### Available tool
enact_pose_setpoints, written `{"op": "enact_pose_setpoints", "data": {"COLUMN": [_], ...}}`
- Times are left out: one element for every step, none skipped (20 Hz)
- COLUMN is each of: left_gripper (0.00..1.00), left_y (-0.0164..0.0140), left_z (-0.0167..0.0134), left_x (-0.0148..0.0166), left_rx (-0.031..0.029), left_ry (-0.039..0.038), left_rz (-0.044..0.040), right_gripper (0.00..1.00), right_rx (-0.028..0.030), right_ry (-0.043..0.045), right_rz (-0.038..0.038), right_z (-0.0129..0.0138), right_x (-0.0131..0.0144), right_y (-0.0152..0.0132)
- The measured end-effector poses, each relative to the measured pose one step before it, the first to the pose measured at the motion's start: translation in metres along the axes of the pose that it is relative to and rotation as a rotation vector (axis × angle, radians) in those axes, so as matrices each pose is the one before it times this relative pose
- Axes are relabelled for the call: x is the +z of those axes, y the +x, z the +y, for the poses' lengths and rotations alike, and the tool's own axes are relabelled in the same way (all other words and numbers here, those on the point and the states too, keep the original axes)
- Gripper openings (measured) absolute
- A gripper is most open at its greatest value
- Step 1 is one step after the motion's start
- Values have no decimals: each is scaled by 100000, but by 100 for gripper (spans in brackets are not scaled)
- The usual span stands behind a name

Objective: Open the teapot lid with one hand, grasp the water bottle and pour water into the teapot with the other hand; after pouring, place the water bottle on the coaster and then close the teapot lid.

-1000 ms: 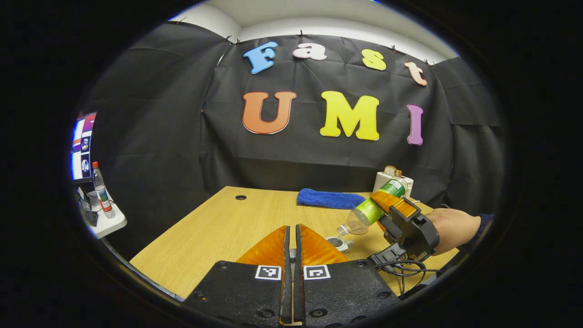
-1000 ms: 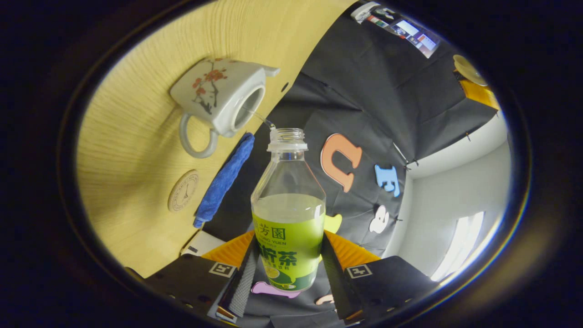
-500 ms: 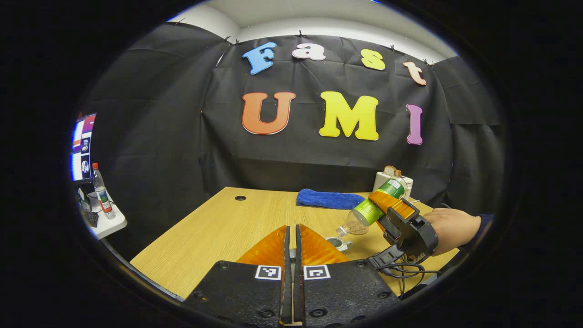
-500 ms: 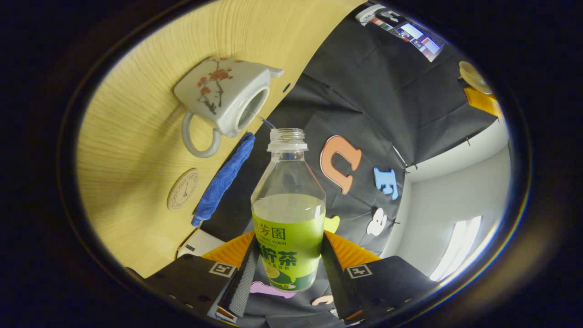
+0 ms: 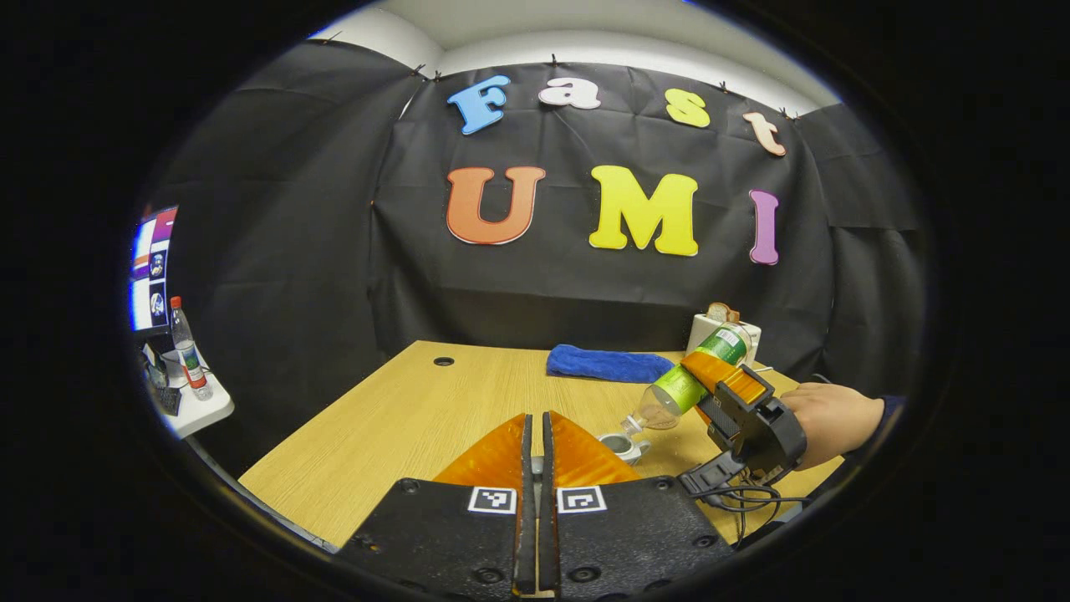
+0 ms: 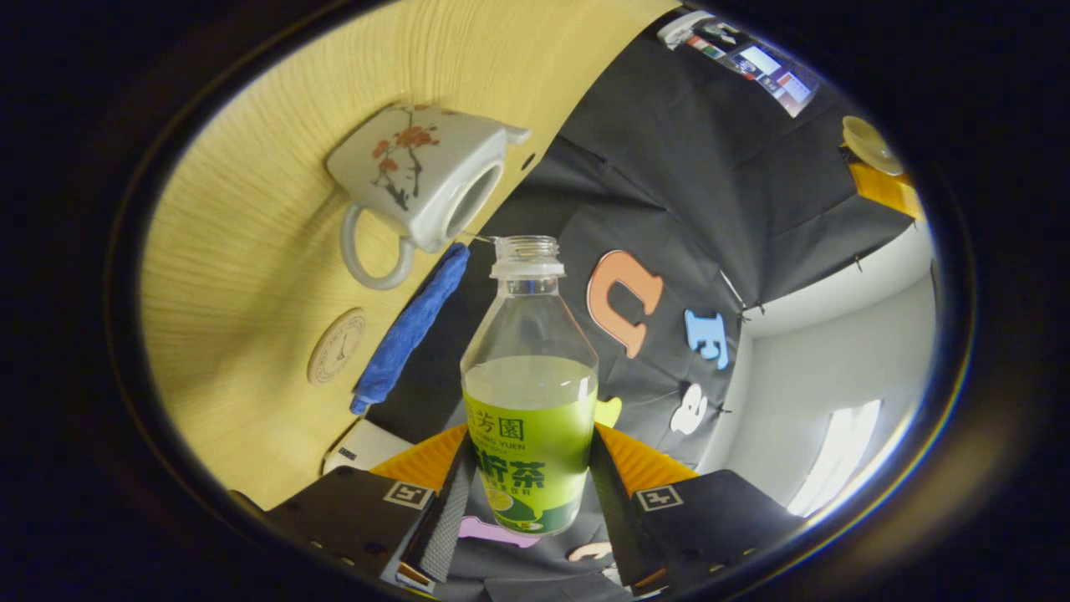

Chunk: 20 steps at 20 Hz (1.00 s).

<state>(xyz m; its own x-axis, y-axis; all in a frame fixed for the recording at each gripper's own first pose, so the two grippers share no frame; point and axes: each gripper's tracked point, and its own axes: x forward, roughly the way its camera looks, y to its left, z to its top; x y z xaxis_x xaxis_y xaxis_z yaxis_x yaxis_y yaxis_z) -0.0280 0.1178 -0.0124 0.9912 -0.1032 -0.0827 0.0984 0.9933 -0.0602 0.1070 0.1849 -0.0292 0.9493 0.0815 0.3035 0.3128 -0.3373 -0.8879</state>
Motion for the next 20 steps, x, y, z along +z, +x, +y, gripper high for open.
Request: {"op": "enact_pose_setpoints", "data": {"left_gripper": [4, 4, 4, 4, 4, 4, 3, 2, 4, 4, 4, 4, 4, 4, 4, 4, 4, 4, 4, 4], "left_y": [-33, 29, 39, 112, -48, 48, -8, -58, 25, 77, -3, 69, 22, -14, 8, -50, 102, 12, -32, -18], "left_z": [68, 110, 103, 89, 18, -72, -40, -2, -103, -96, 14, 39, 2, -50, 32, 26, 45, 124, 83, 129], "left_x": [-38, -47, -58, -96, 20, -65, 3, -4, -53, -47, -45, 0, -52, -3, 10, -5, -15, -59, -38, -21], "left_rx": [304, 243, 108, 148, -8, 16, -30, -182, -187, -82, 7, -68, -18, 51, 95, 124, 152, 191, 285, 337], "left_ry": [-156, -163, -163, -199, -91, -1, 34, 29, 157, 246, 233, 176, 107, 48, 31, 9, 86, 111, 143, 217], "left_rz": [340, 192, 125, 195, 150, 60, 16, 77, 164, 160, 109, 77, 93, 81, -6, 72, 108, 120, 139, 40], "right_gripper": [72, 74, 74, 74, 74, 72, 72, 74, 74, 74, 74, 72, 72, 74, 74, 74, 74, 74, 74, 72], "right_rx": [-94, -30, -65, -58, -107, -115, -100, -4, -35, -27, -39, 52, -53, -54, -81, -112, -87, -307, -940, -1949], "right_ry": [-95, -217, -284, -108, -10, 168, 25, 93, -82, 110, -190, -32, -48, -82, 18, -237, -430, -698, -909, -1515], "right_rz": [-117, -20, -145, -187, -65, -103, 16, 1, -44, -144, -41, 15, 15, -72, -95, -50, -252, -336, -531, -491], "right_z": [-33, 39, 70, -61, -49, 31, 25, -37, 54, -22, 7, -13, -16, -34, 14, 7, -48, -71, -74, -234], "right_x": [-99, 1, 9, -19, -194, -149, 25, -21, 39, 32, -8, 35, -89, -21, -9, 26, 20, 85, 207, 257], "right_y": [36, -4, 28, -29, 113, -41, 62, -68, 8, -17, 8, -33, 15, -48, 73, -72, -27, -27, -177, -235]}}
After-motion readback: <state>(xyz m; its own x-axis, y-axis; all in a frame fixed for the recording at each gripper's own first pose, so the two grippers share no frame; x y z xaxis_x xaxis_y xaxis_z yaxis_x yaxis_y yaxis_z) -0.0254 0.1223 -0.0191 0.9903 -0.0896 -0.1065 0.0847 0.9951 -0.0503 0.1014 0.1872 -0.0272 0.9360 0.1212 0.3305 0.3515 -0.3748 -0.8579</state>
